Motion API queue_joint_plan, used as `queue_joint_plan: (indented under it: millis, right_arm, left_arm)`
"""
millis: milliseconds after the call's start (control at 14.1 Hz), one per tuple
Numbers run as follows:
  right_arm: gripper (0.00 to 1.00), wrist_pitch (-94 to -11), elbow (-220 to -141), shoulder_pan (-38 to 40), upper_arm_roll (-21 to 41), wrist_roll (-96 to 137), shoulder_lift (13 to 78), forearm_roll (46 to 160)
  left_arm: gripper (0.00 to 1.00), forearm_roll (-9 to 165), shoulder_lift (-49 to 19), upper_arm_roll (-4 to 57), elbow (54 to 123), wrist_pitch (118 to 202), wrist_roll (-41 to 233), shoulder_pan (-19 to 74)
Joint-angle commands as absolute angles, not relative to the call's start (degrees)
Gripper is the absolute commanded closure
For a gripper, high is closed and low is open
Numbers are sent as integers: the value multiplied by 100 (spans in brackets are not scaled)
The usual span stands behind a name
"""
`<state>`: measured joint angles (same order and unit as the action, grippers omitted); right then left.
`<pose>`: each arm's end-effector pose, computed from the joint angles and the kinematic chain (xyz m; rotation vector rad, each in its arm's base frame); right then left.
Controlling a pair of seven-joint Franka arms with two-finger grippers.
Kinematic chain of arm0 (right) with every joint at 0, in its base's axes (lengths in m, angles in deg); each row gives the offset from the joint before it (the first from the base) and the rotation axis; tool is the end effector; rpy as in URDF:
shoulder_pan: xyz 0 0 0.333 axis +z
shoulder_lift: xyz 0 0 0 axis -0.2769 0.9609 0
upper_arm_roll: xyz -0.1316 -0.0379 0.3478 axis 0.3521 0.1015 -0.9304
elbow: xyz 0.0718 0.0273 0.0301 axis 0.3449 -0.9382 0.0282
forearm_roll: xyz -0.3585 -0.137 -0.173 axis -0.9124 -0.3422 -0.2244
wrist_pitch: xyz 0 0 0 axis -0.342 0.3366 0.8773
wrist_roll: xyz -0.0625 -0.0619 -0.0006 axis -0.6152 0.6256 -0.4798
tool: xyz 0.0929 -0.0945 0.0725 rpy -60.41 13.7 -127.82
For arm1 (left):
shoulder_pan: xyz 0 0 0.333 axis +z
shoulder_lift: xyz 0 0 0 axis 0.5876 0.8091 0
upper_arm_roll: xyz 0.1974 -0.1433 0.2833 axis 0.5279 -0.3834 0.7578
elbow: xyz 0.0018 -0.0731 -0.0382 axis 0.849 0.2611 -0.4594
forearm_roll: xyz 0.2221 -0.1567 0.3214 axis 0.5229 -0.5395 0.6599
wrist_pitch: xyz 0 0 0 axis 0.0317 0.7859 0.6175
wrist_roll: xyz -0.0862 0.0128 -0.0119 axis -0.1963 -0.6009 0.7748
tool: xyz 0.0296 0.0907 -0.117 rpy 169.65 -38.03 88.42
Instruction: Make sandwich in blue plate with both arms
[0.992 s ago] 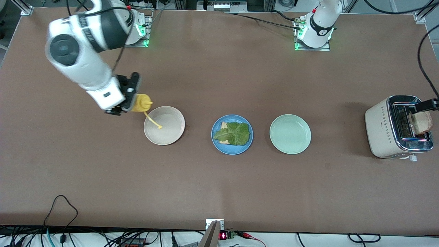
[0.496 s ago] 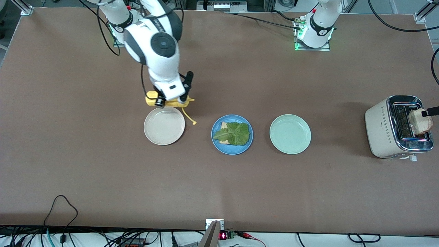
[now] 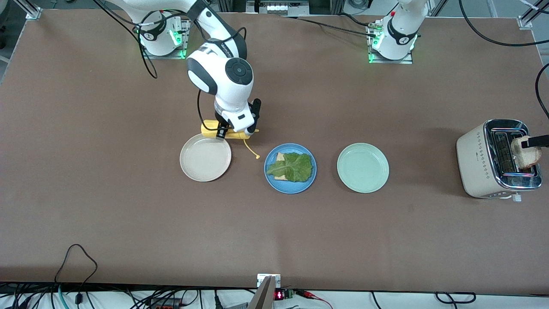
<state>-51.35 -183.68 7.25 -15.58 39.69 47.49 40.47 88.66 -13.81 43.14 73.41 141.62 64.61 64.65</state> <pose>0.5273 0.4150 0.2927 2.2051 1.8428 -0.2300 0.6310 0.3299 0.3928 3.0466 0.0512 -0.3011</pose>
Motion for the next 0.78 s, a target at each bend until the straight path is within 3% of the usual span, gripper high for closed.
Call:
queue_joint_plan:
  millis: [0,496,709]
  right_arm:
    - [100,-5035,-17832,1107,-1326,3797,5102,3940]
    - [100,-5000,-16839,1819,-659,3506,5876,3975]
    - [100,-4974,-16758,1890,-596,3507,5903,3993]
  left_arm:
    - [0,9003,-1225,4247,7204,14210,6209,6561]
    - [30,8968,-1173,4247,7213,14219,6061,6570]
    - [32,8950,-1137,4247,7195,14237,5998,6613]
